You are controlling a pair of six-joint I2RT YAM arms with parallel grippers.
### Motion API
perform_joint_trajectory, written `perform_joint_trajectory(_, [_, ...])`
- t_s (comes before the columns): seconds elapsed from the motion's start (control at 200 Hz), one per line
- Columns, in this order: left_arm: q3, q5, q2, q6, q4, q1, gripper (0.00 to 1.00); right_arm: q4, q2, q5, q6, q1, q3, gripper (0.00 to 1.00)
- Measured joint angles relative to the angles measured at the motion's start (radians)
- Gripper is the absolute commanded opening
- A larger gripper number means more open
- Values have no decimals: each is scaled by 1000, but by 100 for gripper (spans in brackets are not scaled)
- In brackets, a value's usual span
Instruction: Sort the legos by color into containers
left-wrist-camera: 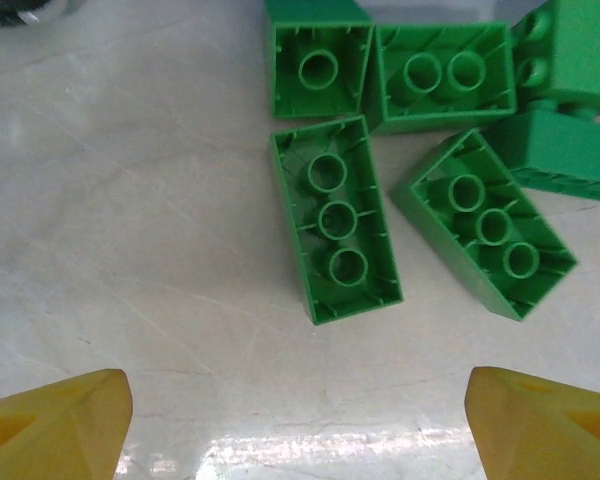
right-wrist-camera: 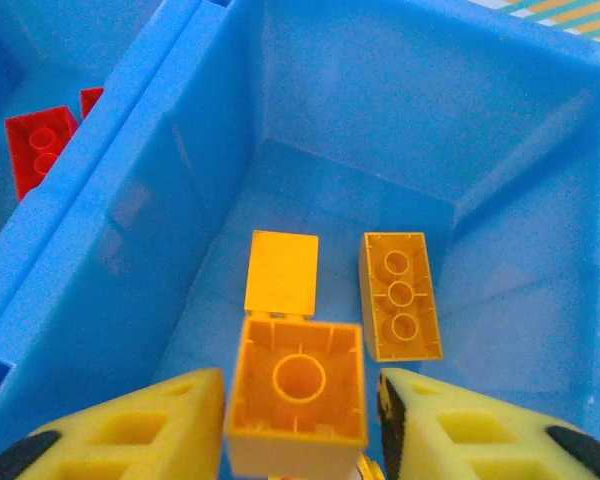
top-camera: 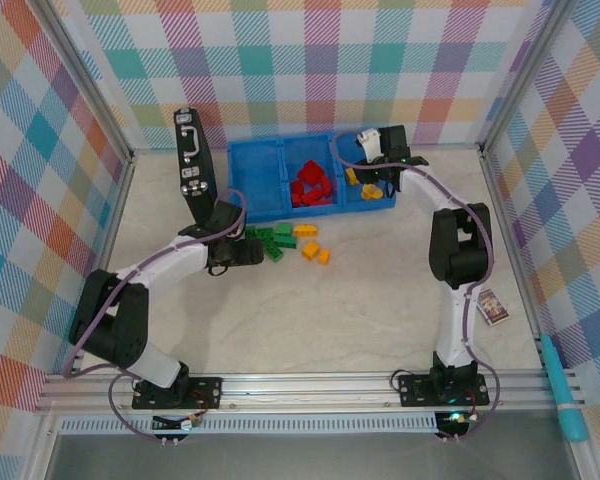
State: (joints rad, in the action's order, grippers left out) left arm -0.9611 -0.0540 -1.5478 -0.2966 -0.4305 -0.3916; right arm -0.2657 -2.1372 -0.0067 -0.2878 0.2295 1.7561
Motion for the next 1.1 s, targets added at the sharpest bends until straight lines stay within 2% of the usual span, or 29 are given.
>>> perform_joint_trajectory(0.21, [-47,-16,-105,-2,24,-6,85,0,-5,-22,-5,0,0,62])
perform_joint_trajectory(0.56, [-100,-37,-178,-3,34,-6,77,21,44,-57,-1,0,-45,68])
perform_joint_trajectory(0.615, [-109,-37,-195,-2,40,-6,73,30,76,-63,0,0,-65,70])
perform_joint_trajectory(0.675, [-117,-36,-217,0,42,-6,69,47,125,-72,3,0,-92,78])
perform_joint_trajectory(0.73, [-122,-35,-233,-3,42,-6,65,66,179,-82,15,0,-121,89])
perform_joint_trajectory(0.76, [-124,-34,-239,-3,41,-6,63,79,206,-87,19,0,-135,100])
perform_joint_trajectory(1.105, [-124,-34,-256,-6,42,-8,31,145,552,-150,69,4,-296,99])
